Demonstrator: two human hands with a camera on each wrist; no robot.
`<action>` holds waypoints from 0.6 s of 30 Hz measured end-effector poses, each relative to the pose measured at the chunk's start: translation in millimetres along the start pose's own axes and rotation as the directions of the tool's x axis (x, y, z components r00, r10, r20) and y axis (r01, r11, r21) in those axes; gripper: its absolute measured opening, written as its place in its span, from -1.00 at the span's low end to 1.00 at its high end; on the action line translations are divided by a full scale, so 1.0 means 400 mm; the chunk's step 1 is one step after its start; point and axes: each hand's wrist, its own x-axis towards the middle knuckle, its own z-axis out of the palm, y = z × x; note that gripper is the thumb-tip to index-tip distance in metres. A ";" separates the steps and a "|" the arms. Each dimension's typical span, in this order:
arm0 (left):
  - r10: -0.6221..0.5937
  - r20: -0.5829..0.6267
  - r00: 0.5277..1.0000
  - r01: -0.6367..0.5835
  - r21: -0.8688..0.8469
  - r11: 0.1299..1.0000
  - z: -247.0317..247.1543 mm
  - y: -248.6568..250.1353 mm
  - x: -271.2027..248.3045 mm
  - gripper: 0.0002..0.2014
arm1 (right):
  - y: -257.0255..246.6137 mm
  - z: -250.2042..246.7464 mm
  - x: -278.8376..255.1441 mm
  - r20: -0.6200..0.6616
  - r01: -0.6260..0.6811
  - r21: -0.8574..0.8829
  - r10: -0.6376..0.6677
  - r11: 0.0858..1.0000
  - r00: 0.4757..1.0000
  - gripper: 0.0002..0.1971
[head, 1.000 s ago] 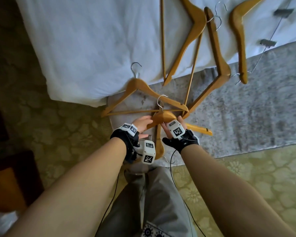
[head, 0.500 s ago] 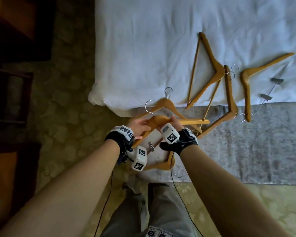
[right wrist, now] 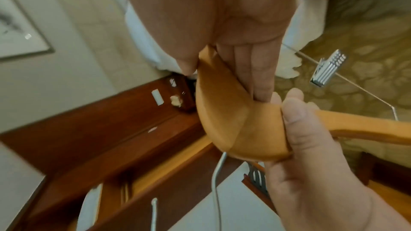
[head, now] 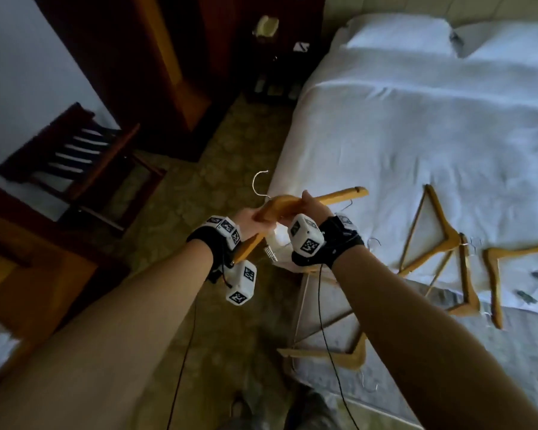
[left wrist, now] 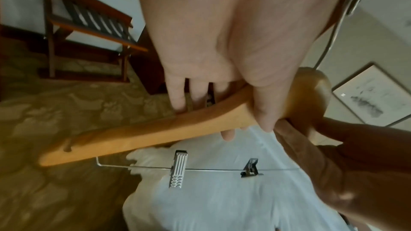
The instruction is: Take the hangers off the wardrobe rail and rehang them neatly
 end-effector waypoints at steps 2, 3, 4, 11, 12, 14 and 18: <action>0.032 -0.043 0.999 -0.031 0.027 0.999 -0.096 -0.004 -0.074 -0.78 | -0.061 0.124 -0.119 -0.039 0.092 -0.005 -0.092 0.996 0.995 -0.44; 0.052 -0.068 0.996 -0.049 0.040 0.998 -0.145 -0.004 -0.112 -0.75 | -0.088 0.179 -0.155 -0.042 0.130 -0.003 -0.130 0.991 0.991 -0.51; 0.068 -0.080 0.994 -0.066 0.030 0.997 -0.194 -0.006 -0.148 -0.71 | -0.115 0.240 -0.195 -0.033 0.162 -0.030 -0.163 0.986 0.986 -0.55; 0.131 -0.316 0.939 -0.186 -0.149 0.971 -0.503 0.012 -0.435 -0.78 | -0.209 0.623 -0.445 0.247 0.370 -0.169 -0.324 0.914 0.913 -0.69; 0.136 -0.362 0.922 -0.207 -0.163 0.965 -0.543 0.012 -0.475 -0.75 | -0.216 0.674 -0.471 0.267 0.408 -0.159 -0.359 0.899 0.894 -0.70; 0.135 -0.440 0.888 -0.236 -0.183 0.954 -0.615 0.011 -0.553 -0.71 | -0.225 0.766 -0.524 0.358 0.471 -0.207 -0.381 0.858 0.852 -0.76; 0.096 -0.588 0.803 -0.286 -0.239 0.928 -0.742 -0.011 -0.685 -0.80 | -0.224 0.931 -0.597 0.540 0.590 -0.397 -0.340 0.703 0.770 -0.85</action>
